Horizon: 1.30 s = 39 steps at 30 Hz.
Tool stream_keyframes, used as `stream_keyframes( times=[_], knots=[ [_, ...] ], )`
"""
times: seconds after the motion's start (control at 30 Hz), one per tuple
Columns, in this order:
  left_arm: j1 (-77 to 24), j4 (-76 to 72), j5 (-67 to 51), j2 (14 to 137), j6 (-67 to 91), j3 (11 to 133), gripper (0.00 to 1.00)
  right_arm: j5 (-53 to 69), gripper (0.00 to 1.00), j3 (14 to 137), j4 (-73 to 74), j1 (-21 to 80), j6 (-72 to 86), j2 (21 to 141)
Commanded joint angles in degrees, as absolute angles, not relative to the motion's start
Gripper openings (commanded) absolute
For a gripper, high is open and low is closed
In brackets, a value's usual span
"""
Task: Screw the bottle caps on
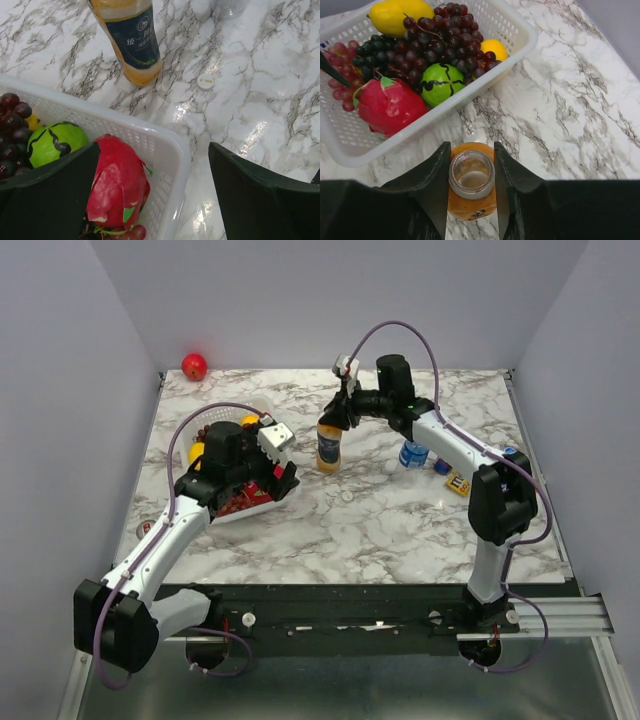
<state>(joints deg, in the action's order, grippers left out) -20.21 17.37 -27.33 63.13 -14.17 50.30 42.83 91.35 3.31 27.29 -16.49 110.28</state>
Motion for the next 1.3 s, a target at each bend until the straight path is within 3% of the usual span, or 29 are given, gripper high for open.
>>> stream_keyframes(
  times=[0.0, 0.3, 0.63, 0.9, 1.03, 1.2, 1.23, 1.27],
  knots=[
    [-20.0, 10.0, -33.9, 65.7, -12.1, 49.8, 0.99, 48.0, 0.22, 91.4, 4.1, 27.6, -13.3, 102.8],
    [-21.5, -1.7, -34.0, 71.4, -6.8, 51.1, 0.99, 49.9, 0.16, 88.3, -3.5, 27.9, 4.3, 96.9],
    [-24.3, -6.2, -27.3, 75.8, -5.4, 52.8, 0.99, 51.6, 0.13, 87.5, -8.3, 29.4, 11.1, 96.6],
    [-25.4, -5.6, -31.8, 76.6, -5.6, 52.6, 0.99, 51.5, 0.13, 86.7, -10.2, 29.8, 12.8, 96.0],
    [-25.4, -4.1, -34.3, 77.2, -7.1, 53.3, 0.85, 52.0, 0.13, 86.4, -9.7, 30.1, 12.0, 95.8],
    [-25.4, -2.5, -36.2, 76.7, -8.7, 53.8, 0.72, 52.6, 0.22, 85.3, -8.2, 30.1, 10.7, 95.2],
    [-25.3, -2.3, -36.6, 76.6, -9.0, 53.8, 0.67, 52.6, 0.27, 85.3, -8.0, 30.1, 10.8, 95.1],
    [-25.3, -1.9, -37.0, 76.3, -9.3, 53.7, 0.65, 52.7, 0.45, 85.4, -7.1, 30.1, 10.8, 94.8]
  ],
)
